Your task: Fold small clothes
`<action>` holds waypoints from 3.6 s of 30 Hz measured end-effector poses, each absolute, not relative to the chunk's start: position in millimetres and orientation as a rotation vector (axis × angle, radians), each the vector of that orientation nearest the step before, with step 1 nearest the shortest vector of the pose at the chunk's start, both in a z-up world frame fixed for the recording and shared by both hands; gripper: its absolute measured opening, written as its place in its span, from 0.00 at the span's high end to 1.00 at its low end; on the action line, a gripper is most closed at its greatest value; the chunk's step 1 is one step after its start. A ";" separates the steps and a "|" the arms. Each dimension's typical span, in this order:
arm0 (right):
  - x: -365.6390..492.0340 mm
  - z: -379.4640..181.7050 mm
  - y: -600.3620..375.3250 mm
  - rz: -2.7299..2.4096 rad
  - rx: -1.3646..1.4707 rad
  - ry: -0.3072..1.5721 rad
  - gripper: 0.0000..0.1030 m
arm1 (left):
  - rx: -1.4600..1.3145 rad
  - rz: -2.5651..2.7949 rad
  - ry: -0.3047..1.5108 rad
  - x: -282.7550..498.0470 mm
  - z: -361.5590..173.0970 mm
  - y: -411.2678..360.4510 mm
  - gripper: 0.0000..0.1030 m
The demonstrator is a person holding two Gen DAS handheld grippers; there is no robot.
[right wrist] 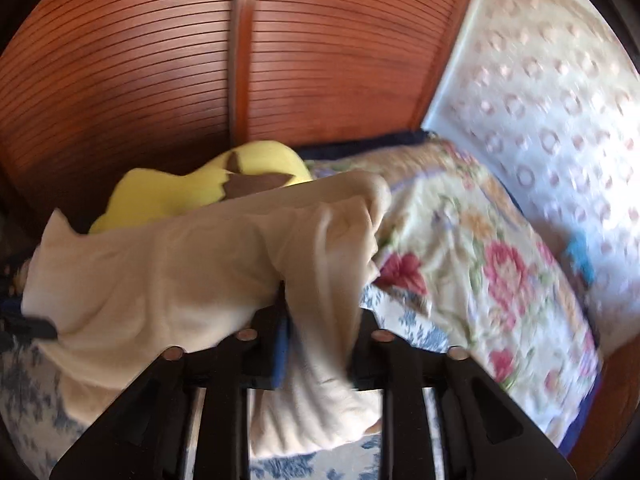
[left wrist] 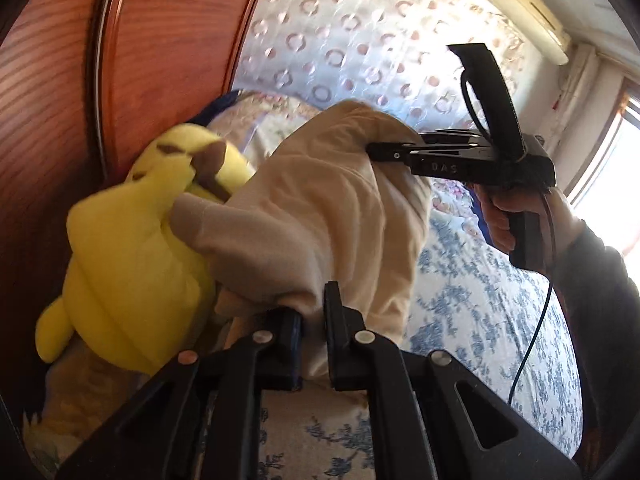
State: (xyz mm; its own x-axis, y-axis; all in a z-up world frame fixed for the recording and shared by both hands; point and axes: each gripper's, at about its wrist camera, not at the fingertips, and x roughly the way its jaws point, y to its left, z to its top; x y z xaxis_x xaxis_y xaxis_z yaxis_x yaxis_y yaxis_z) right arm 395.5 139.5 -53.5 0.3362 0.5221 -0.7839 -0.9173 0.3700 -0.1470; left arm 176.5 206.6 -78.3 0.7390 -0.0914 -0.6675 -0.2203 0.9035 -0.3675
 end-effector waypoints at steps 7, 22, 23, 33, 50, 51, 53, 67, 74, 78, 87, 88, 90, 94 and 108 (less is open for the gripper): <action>399.2 -51.7 99.9 0.958 -0.478 0.687 0.48 | -0.348 0.137 0.725 162.6 -71.0 199.4 0.80; 301.1 -10.4 -36.2 0.841 -0.258 0.626 0.39 | -0.107 0.151 0.608 132.0 -12.1 139.3 0.72; 292.8 -7.1 -46.2 0.832 -0.247 0.620 0.37 | -0.100 0.142 0.601 130.3 -8.3 132.2 0.71; 214.7 24.5 -147.3 0.659 -0.161 0.547 0.24 | -0.035 0.044 0.556 117.9 15.8 56.3 0.71; 133.4 69.7 -288.4 0.336 -0.052 0.418 0.24 | -0.015 -0.053 0.476 94.6 54.3 -18.8 0.70; 133.1 72.0 -289.8 0.329 -0.049 0.416 0.24 | -0.015 -0.054 0.476 93.7 55.2 -19.3 0.70; 129.0 73.8 -293.9 0.314 -0.044 0.411 0.24 | -0.014 -0.052 0.475 92.8 55.0 -20.3 0.70; 116.8 76.8 -302.4 0.285 -0.036 0.400 0.24 | -0.030 -0.030 0.469 80.6 60.7 -16.2 0.69; 117.2 76.7 -303.2 0.289 -0.034 0.399 0.24 | -0.028 -0.032 0.470 81.4 60.6 -15.9 0.69; 116.9 76.9 -303.7 0.289 -0.036 0.400 0.24 | -0.029 -0.032 0.469 82.1 60.2 -16.1 0.69; 115.9 76.4 -303.4 0.288 -0.036 0.399 0.24 | -0.029 -0.031 0.468 81.2 61.2 -15.4 0.69; 115.1 76.7 -304.5 0.289 -0.036 0.399 0.24 | -0.028 -0.032 0.468 81.9 60.5 -15.7 0.69; 115.5 76.8 -303.8 0.287 -0.036 0.399 0.24 | -0.029 -0.034 0.469 81.2 61.1 -15.2 0.69; 115.1 77.1 -304.0 0.287 -0.035 0.398 0.24 | -0.029 -0.032 0.470 80.7 60.7 -15.3 0.69; 113.9 76.3 -308.0 0.279 -0.037 0.400 0.24 | -0.023 -0.030 0.460 77.7 66.7 -19.6 0.69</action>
State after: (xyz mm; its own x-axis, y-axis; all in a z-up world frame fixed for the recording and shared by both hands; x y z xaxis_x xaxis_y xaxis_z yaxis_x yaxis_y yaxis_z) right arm 113.9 -308.0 76.3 0.8831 0.2612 -0.3897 -0.2757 0.9611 0.0195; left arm 77.7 -19.6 66.7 0.8956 -0.0345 -0.4436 0.0242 0.9993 -0.0290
